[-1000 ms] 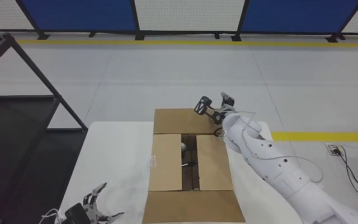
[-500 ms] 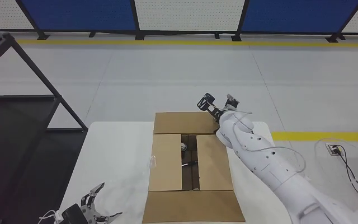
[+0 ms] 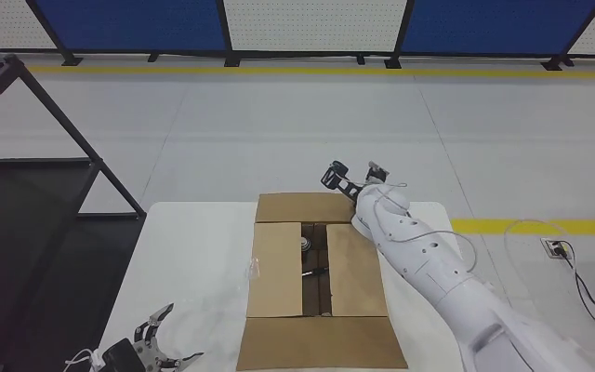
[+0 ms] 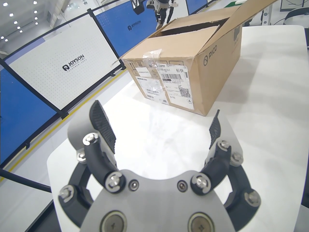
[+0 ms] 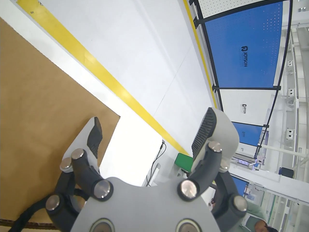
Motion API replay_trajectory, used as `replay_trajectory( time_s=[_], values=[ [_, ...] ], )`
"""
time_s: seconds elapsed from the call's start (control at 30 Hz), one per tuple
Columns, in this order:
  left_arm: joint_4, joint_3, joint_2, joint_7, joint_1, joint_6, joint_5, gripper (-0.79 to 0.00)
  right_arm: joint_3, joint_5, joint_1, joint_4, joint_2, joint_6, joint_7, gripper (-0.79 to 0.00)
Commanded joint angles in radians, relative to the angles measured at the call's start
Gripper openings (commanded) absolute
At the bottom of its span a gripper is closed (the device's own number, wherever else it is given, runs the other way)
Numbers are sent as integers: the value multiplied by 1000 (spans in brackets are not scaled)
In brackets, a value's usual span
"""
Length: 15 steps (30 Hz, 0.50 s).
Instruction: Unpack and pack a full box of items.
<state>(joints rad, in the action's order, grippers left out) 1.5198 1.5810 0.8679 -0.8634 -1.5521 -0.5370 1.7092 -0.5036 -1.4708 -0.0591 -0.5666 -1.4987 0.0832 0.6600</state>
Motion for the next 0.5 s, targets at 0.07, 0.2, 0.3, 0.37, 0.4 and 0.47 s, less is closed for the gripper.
replay_trajectory(
  time_s=[0.07,0.2,0.3,0.37,0.4,0.47],
  values=[
    [-2,-1,0,-1,0,0,-2,0,9,-10,11,48,-26,21,-19,0],
    [-2,0,0,0,0,2,-1,0,14,-23,18,82,-44,45,-50,0],
    [-1,0,0,0,0,1,4,0,16,-29,23,106,-56,68,-61,0],
    [-1,0,0,-2,0,2,6,0,17,-34,27,121,-62,86,-70,0],
    [-1,0,0,-2,0,2,6,0,17,-36,29,128,-66,95,-74,0],
    [-1,0,0,0,0,3,6,0,17,-40,32,140,-71,113,-86,0]
  ],
)
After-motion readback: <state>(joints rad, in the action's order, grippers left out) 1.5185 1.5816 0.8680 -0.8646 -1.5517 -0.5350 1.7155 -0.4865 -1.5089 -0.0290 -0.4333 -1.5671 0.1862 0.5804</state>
